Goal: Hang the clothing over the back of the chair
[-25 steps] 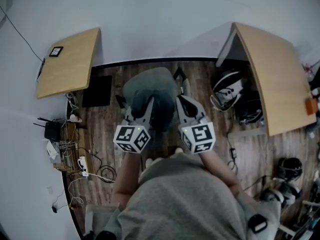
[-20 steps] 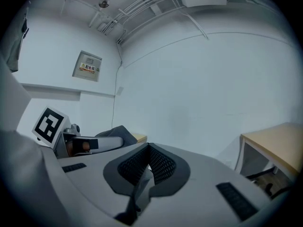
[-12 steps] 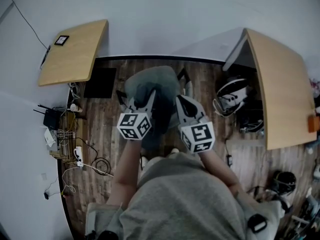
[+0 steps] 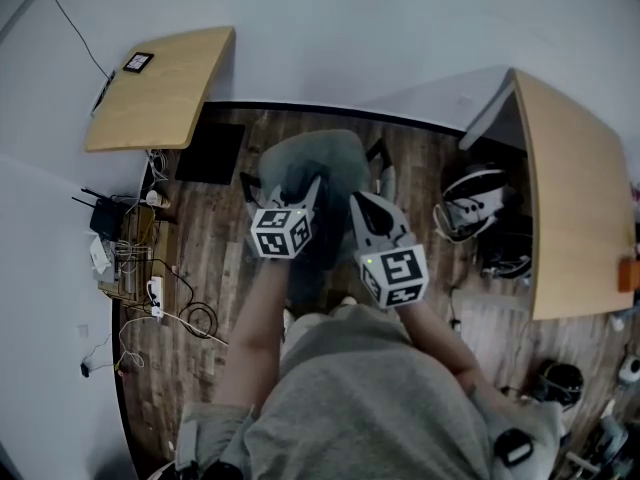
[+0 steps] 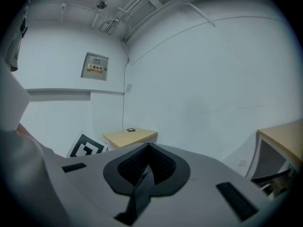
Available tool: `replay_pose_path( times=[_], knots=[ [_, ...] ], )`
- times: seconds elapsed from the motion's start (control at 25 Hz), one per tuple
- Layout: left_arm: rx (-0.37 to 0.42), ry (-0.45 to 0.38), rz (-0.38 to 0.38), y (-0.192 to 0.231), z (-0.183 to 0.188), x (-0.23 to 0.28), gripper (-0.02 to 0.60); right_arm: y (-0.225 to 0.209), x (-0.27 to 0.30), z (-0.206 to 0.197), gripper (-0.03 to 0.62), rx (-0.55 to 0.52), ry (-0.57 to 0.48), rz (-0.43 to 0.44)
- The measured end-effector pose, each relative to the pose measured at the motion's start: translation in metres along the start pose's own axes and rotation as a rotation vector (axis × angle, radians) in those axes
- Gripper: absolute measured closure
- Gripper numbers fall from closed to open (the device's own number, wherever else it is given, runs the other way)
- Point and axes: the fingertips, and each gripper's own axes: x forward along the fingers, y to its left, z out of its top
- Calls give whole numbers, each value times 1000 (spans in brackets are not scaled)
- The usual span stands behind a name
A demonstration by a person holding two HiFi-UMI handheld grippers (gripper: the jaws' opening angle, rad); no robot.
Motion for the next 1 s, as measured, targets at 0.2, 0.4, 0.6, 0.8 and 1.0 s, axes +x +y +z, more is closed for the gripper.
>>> replay_pose_path(
  times=[0.2, 0.4, 0.6, 0.8, 1.0],
  knots=[
    [3, 81, 56, 14, -32, 10, 486, 4, 2, -5, 595, 1, 18, 26],
    [40, 200, 74, 22, -60, 21, 467, 3, 0, -7, 595, -12, 11, 32],
    [41, 248, 69, 22, -67, 21, 418, 0, -5, -13, 595, -1, 29, 34],
    [34, 237, 88, 24, -64, 14, 368, -1, -9, -12, 595, -2, 21, 32],
    [16, 211, 99, 23, -59, 5, 368, 4, -11, -10, 595, 1, 10, 43]
  ],
)
